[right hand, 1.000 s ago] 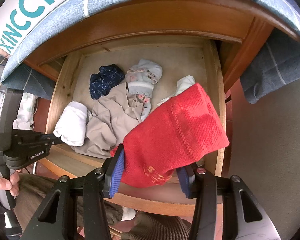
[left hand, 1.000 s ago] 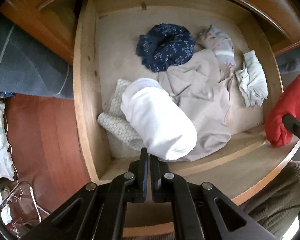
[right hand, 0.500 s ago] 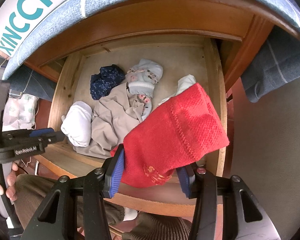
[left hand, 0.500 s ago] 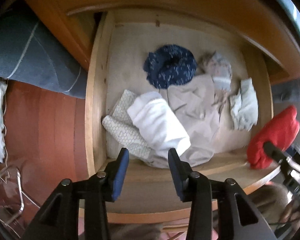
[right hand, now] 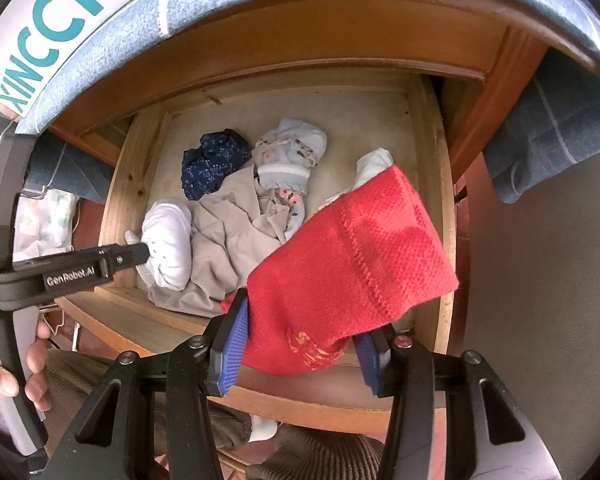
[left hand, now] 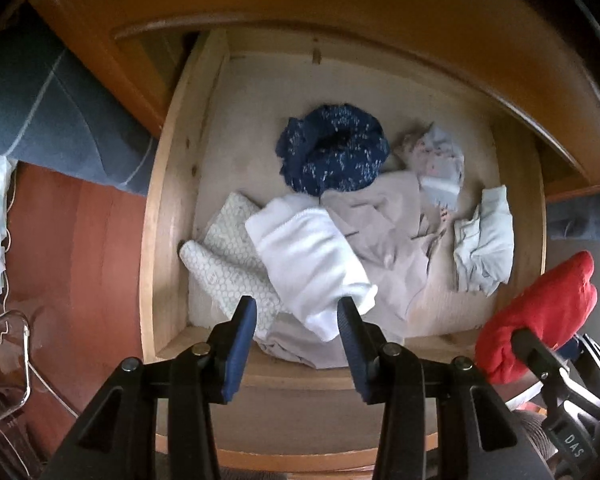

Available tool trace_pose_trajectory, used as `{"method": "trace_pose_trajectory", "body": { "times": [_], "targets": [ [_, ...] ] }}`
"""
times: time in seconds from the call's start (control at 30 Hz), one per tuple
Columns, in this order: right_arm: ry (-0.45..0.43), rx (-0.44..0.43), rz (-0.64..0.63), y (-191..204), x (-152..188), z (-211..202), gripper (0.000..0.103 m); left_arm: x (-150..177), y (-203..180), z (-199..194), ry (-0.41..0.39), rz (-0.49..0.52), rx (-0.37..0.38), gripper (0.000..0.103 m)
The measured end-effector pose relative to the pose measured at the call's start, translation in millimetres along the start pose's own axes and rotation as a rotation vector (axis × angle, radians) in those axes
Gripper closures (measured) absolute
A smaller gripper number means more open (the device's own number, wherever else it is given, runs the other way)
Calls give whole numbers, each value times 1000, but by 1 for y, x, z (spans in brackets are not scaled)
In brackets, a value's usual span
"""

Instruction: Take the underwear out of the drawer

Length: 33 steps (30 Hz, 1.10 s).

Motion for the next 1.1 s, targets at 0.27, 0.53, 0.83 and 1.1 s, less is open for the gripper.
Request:
{"method": "trace_pose_trajectory", "body": {
  "times": [0.27, 0.53, 0.83, 1.1],
  "targets": [
    [7, 28, -17, 3, -1, 3, 58, 2, 11, -3, 8, -4, -15, 60],
    [-21, 68, -8, 3, 1, -1, 58, 3, 15, -15, -26, -50, 18, 58],
    [-33, 86, 27, -1, 2, -4, 58, 4, 11, -14, -38, -70, 10, 57],
    [-45, 93, 46, -3, 1, -5, 58, 1, 9, -11, -46, -103, 8, 55]
  ]
}}
Point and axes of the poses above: each gripper's, at about its wrist camera, not at the fingertips, and z roughly the way its jaws point, y to its left, x to its underside, the point moved 1 cm from there along z, roughly the way its jaws point, and after that the axes turned 8 degrees about y, right-handed, at the moved point
